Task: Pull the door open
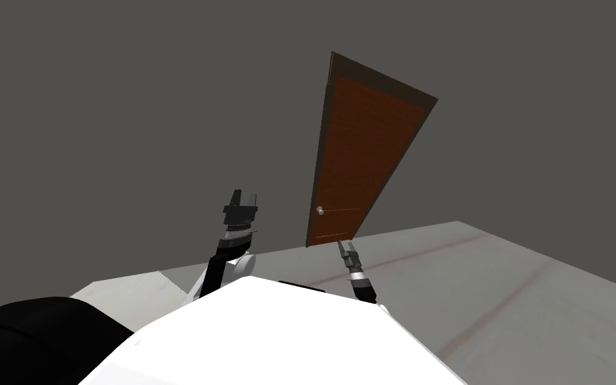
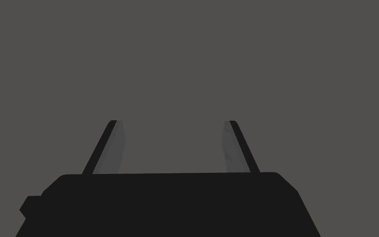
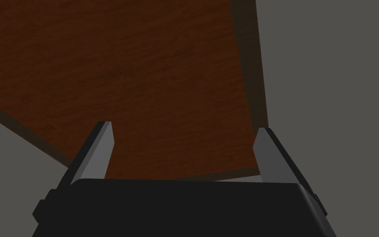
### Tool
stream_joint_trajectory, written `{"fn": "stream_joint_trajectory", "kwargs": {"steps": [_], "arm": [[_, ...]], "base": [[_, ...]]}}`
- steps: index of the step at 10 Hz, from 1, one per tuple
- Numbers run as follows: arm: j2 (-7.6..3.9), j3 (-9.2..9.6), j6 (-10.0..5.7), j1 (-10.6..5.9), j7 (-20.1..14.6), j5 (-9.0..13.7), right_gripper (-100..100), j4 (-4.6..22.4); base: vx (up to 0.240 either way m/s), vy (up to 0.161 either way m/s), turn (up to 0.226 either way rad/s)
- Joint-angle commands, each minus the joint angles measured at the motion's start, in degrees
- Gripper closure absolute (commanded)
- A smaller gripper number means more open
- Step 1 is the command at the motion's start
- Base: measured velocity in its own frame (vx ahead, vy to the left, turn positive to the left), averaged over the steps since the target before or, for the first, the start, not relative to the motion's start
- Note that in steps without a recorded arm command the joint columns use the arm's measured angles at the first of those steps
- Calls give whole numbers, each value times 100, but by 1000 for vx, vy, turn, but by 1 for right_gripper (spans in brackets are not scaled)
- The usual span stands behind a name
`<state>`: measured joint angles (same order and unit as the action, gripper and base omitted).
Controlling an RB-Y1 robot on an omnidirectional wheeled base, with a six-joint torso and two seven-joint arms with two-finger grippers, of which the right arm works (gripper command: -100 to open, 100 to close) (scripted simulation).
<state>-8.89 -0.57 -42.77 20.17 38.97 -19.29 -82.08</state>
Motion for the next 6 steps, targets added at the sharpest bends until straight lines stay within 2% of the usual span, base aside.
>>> {"fn": "stream_joint_trajectory", "kwargs": {"steps": [1,6], "arm": [[-22,-15,-115,-63,180,-70,-100,231],[-80,-38,-436,-218,761,-336,-100,908]], "base": [[138,92,-7],[151,85,-8]]}}
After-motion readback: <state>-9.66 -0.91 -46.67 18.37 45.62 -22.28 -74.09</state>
